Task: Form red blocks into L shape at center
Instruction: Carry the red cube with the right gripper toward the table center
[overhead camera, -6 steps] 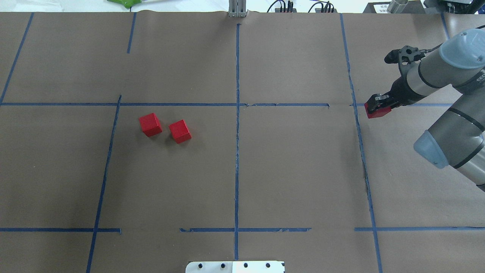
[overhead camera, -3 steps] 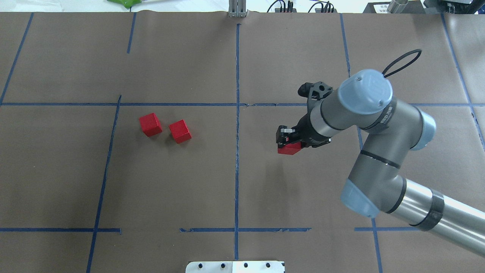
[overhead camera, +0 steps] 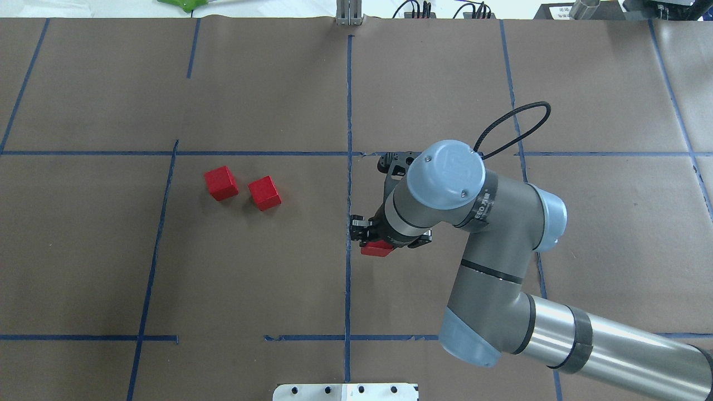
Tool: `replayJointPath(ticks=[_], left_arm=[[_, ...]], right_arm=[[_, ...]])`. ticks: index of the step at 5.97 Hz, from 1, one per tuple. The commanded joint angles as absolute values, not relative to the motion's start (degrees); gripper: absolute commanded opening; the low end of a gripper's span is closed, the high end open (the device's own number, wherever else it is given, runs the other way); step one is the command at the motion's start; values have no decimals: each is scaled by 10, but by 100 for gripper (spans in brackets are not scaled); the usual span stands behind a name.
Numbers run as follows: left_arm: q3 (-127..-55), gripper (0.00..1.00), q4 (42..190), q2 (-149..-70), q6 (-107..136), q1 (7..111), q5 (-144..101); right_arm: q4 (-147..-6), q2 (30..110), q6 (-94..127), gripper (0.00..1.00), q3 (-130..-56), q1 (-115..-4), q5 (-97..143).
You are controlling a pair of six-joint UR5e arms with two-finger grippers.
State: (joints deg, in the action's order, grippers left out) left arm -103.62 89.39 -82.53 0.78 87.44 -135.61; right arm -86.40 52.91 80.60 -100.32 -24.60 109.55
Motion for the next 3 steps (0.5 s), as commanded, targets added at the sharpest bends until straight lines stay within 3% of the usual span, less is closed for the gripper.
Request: replayJointPath(ticks=[1, 3], left_arm=[[-1039, 100, 894, -824, 8, 875, -1356], [-1040, 100, 894, -823, 9, 875, -1356]], right_arm=[[-876, 475, 811, 0, -938, -228, 1078], [-875, 469, 816, 0, -926, -220, 1046]])
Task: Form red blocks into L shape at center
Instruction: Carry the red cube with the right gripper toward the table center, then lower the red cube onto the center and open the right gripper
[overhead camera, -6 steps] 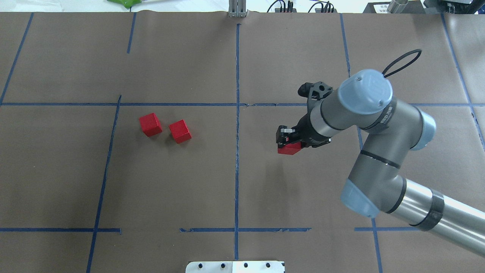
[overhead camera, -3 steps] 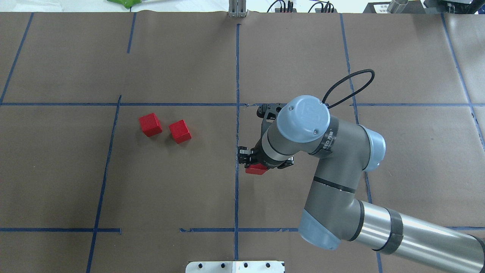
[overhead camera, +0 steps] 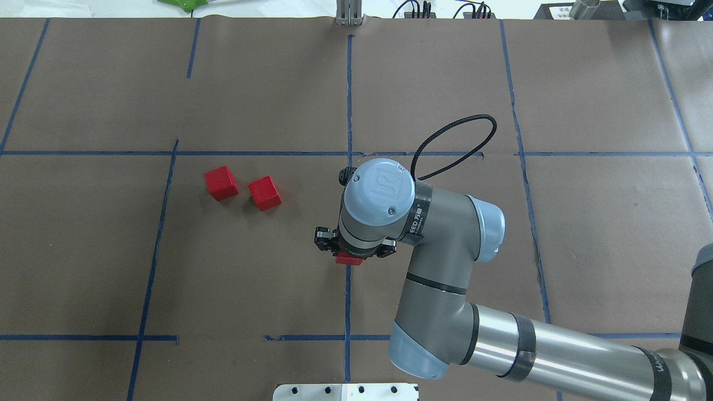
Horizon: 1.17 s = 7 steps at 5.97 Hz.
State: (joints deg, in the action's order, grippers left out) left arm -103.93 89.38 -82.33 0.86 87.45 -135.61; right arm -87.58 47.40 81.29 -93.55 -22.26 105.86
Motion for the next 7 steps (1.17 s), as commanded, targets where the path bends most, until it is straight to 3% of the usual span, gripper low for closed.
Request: replayJointPath(ticks=[1, 7], left_arm=[[-1040, 100, 894, -822, 9, 875, -1356], [-1041, 100, 894, -821, 9, 875, -1356]], right_arm=[[-877, 468, 815, 0, -918, -220, 1046], [-877, 459, 815, 1, -891, -214, 1044]])
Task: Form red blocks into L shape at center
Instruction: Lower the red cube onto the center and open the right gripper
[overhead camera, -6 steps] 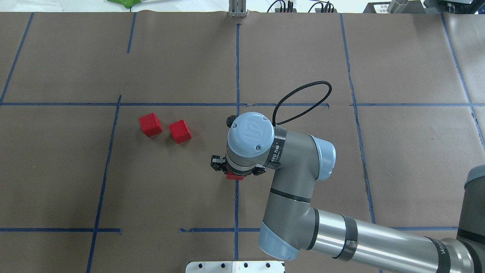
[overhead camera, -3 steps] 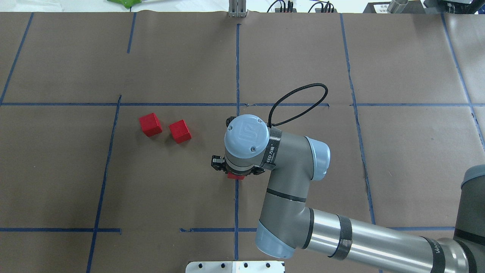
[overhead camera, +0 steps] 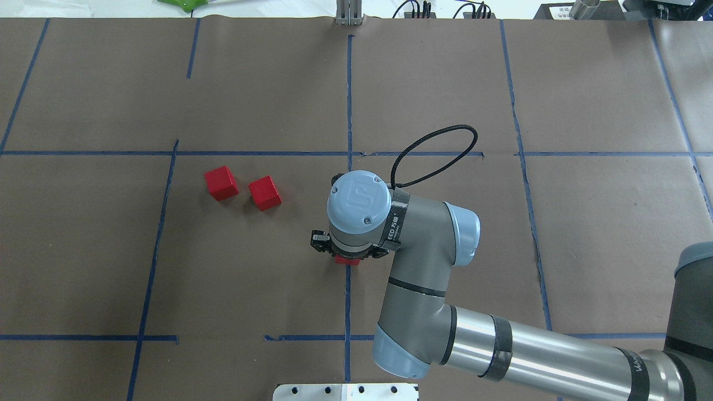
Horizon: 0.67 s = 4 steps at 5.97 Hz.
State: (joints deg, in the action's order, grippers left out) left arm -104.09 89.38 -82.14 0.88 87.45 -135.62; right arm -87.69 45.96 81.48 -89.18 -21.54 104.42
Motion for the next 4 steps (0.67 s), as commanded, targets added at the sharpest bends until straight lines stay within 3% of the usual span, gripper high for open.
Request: replayJointPath(ticks=[1, 2, 3, 4], left_arm=[[-1041, 100, 894, -821, 9, 875, -1356], [-1041, 100, 894, -821, 8, 875, -1355], [-1041, 100, 894, -821, 8, 875, -1354], [-1043, 100, 894, -821, 9, 875, -1354]], right_arm=[[-878, 460, 814, 42, -891, -212, 1037], [-879, 458, 815, 75, -891, -206, 1022], [-880, 457, 815, 99, -890, -206, 1020], [-880, 458, 814, 99, -891, -206, 1019]])
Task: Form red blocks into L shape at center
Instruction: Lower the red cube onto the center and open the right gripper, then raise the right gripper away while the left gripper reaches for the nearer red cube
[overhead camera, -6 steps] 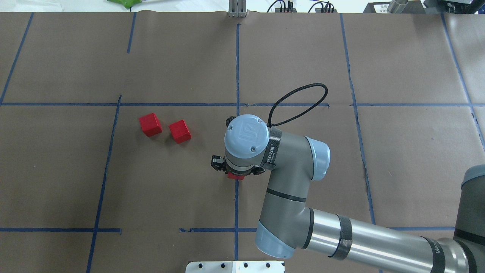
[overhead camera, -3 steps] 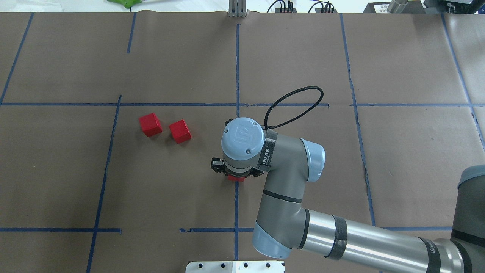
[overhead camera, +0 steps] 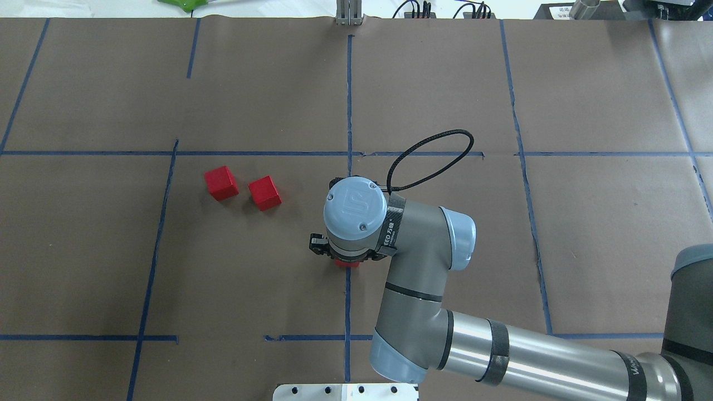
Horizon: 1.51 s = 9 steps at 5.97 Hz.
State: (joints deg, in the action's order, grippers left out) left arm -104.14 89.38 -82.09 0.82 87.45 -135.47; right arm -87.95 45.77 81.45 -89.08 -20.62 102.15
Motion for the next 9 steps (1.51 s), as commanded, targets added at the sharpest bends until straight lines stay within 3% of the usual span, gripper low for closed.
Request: replayJointPath(ticks=[1, 3, 4, 6, 8, 9], left_arm=[[-1045, 100, 894, -823, 13, 874, -1356], [-1071, 100, 943, -826, 152, 863, -1361], [-1104, 100, 977, -834, 261, 822, -1381], [-1142, 100, 977, -928, 485, 685, -1377], [-1125, 100, 970, -1071, 740, 515, -1276], [-1084, 100, 968, -1134, 820, 447, -1198]], right_arm=[[-880, 458, 813, 100, -903, -206, 1019], [-906, 492, 812, 100, -1019, -240, 1026], [-908, 549, 806, 100, -1084, -268, 1055], [-901, 644, 737, 100, -1141, -324, 1121], [-901, 700, 669, 100, -1171, -372, 1147], [-901, 712, 659, 100, -1172, -382, 1154]])
